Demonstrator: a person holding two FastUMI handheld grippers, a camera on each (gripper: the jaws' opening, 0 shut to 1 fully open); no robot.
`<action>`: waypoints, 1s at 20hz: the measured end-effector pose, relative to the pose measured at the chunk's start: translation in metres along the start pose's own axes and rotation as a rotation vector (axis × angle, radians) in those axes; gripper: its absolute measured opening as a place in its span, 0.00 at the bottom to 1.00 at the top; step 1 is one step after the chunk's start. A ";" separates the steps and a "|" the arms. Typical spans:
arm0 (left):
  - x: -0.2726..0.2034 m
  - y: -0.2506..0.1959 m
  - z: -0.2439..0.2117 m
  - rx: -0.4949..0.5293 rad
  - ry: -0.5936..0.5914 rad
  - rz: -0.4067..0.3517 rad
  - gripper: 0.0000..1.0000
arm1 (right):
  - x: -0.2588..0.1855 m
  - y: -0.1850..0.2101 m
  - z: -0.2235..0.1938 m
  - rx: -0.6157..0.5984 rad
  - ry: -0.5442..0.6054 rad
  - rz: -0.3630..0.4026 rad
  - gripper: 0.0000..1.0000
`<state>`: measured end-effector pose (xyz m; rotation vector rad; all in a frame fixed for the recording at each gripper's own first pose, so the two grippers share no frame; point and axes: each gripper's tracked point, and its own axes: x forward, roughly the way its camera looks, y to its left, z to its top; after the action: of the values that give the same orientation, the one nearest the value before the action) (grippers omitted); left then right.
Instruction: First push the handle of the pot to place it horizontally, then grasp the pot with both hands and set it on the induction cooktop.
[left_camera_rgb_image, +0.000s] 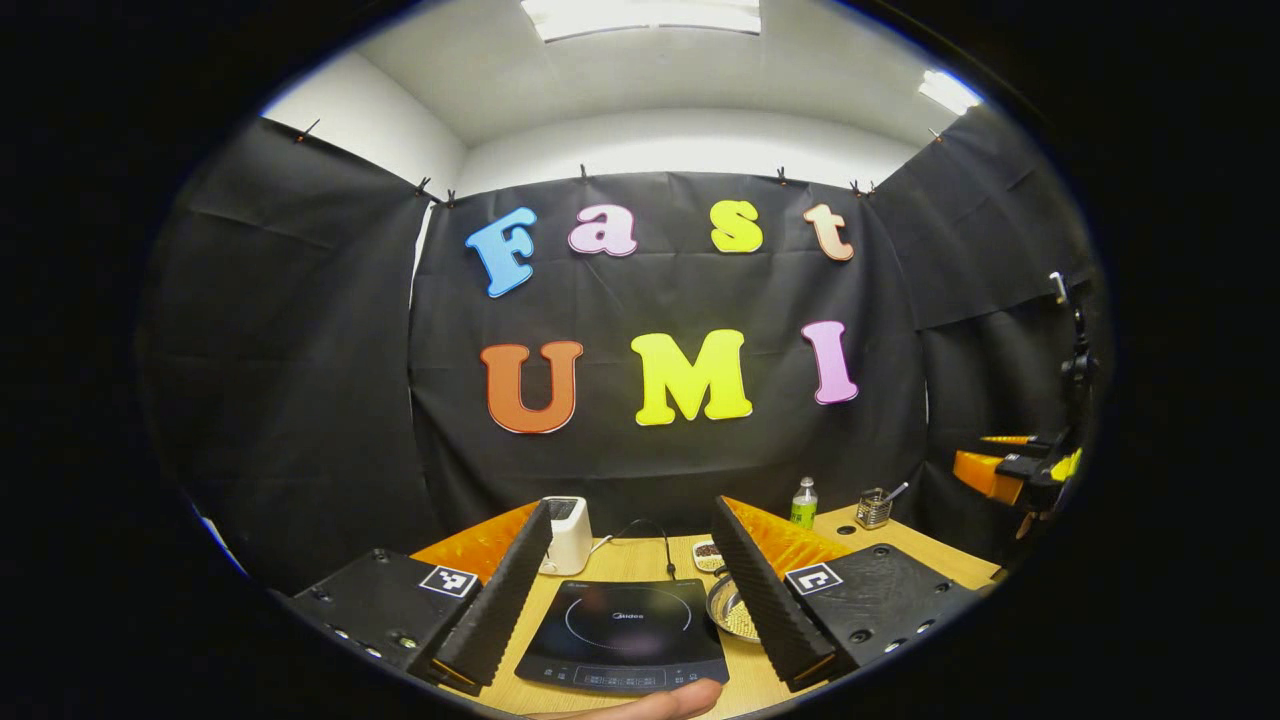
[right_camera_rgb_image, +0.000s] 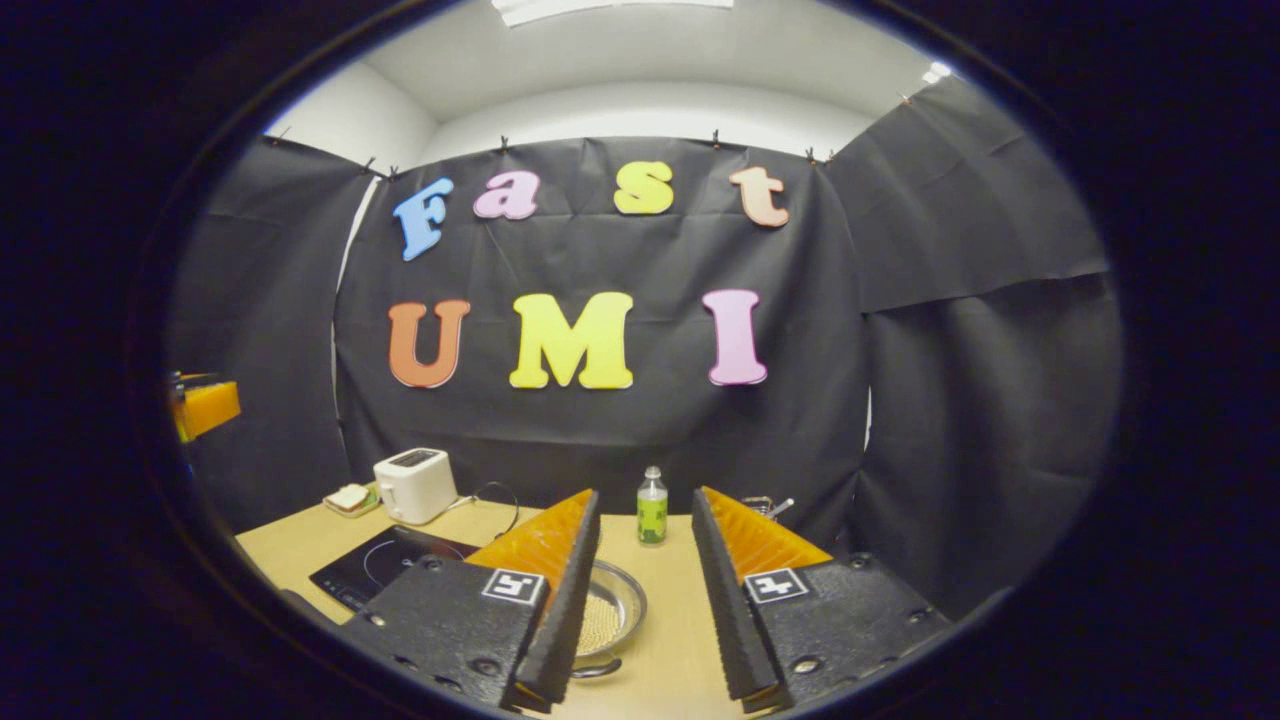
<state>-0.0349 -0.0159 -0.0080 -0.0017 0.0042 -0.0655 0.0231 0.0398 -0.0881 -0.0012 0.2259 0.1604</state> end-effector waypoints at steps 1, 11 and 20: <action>0.000 -0.001 -0.001 0.001 0.000 -0.005 0.96 | 0.003 0.008 -0.010 0.006 0.028 0.025 0.49; -0.003 -0.006 -0.014 -0.003 0.022 -0.041 0.96 | 0.018 0.046 -0.096 -0.016 0.198 0.114 0.04; -0.005 0.008 -0.024 -0.006 0.036 -0.019 0.96 | 0.029 0.074 -0.200 0.013 0.425 0.169 0.04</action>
<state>-0.0393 -0.0080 -0.0320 -0.0061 0.0400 -0.0848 -0.0052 0.1139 -0.2880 -0.0035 0.6522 0.3269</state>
